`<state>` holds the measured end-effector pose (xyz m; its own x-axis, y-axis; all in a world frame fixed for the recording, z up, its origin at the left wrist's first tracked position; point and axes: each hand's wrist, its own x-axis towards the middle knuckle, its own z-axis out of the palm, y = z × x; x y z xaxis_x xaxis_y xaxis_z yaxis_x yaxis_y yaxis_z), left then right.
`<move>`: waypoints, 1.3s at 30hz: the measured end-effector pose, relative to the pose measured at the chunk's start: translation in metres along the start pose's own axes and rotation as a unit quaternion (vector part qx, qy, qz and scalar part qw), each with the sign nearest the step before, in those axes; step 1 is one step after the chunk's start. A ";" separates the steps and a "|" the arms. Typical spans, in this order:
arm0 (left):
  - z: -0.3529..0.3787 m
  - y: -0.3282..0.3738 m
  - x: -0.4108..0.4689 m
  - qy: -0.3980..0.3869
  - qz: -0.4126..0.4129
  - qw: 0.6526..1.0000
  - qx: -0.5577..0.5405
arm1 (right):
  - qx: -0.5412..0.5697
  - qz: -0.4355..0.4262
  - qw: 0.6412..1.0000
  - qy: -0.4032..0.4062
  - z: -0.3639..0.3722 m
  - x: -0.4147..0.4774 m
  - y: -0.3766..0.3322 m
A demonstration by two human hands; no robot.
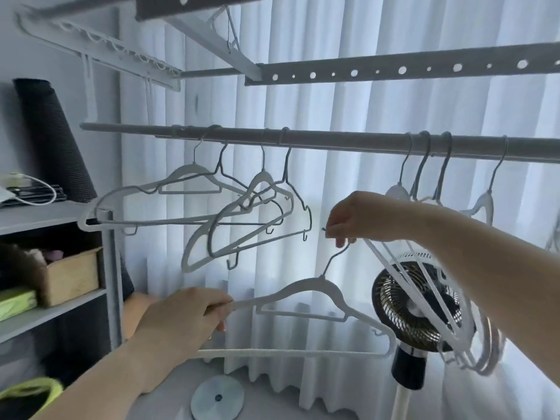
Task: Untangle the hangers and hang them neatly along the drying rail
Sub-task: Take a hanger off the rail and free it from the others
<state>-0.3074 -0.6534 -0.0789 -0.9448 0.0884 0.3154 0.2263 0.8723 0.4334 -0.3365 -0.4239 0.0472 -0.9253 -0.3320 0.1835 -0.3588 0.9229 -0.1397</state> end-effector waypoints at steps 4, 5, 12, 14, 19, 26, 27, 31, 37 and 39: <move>-0.012 -0.019 -0.022 0.001 -0.013 0.997 -0.070 | 0.097 0.009 0.995 -0.023 0.001 -0.012 -0.019; -0.013 -0.025 -0.027 0.014 -0.018 0.994 -0.103 | 0.117 0.012 0.993 -0.017 0.002 -0.017 -0.024; -0.014 -0.036 -0.069 0.118 0.014 0.986 -0.115 | 0.220 0.062 0.973 0.018 0.019 -0.048 -0.056; -0.010 -0.029 -0.081 0.093 0.007 0.984 -0.150 | 0.288 0.082 0.954 0.030 0.024 -0.058 -0.065; 0.003 0.000 -0.108 -0.023 0.001 0.967 -0.254 | 0.423 0.123 0.894 0.078 0.038 -0.078 -0.085; 0.011 0.026 -0.135 -0.191 0.017 0.947 -0.257 | 0.518 0.143 0.832 0.139 0.047 -0.092 -0.102; 0.011 0.028 -0.137 -0.200 0.016 0.945 -0.258 | 0.523 0.143 0.827 0.150 0.047 -0.092 -0.103; 0.009 0.035 -0.137 -0.168 0.044 0.966 -0.194 | 0.539 0.145 0.809 0.185 0.044 -0.092 -0.105; 0.009 0.053 -0.128 -0.130 0.064 0.973 -0.182 | 0.520 0.158 0.820 0.181 0.033 -0.089 -0.088; 0.009 0.060 -0.121 -0.135 0.053 0.968 -0.202 | 0.480 0.159 0.844 0.181 0.027 -0.088 -0.080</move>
<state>-0.1813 -0.6073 -0.0986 -0.9261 0.3380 0.1676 0.3486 0.5965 0.7230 -0.2301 -0.4738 0.0161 -0.9574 0.1447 0.2499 -0.1951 0.3141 -0.9291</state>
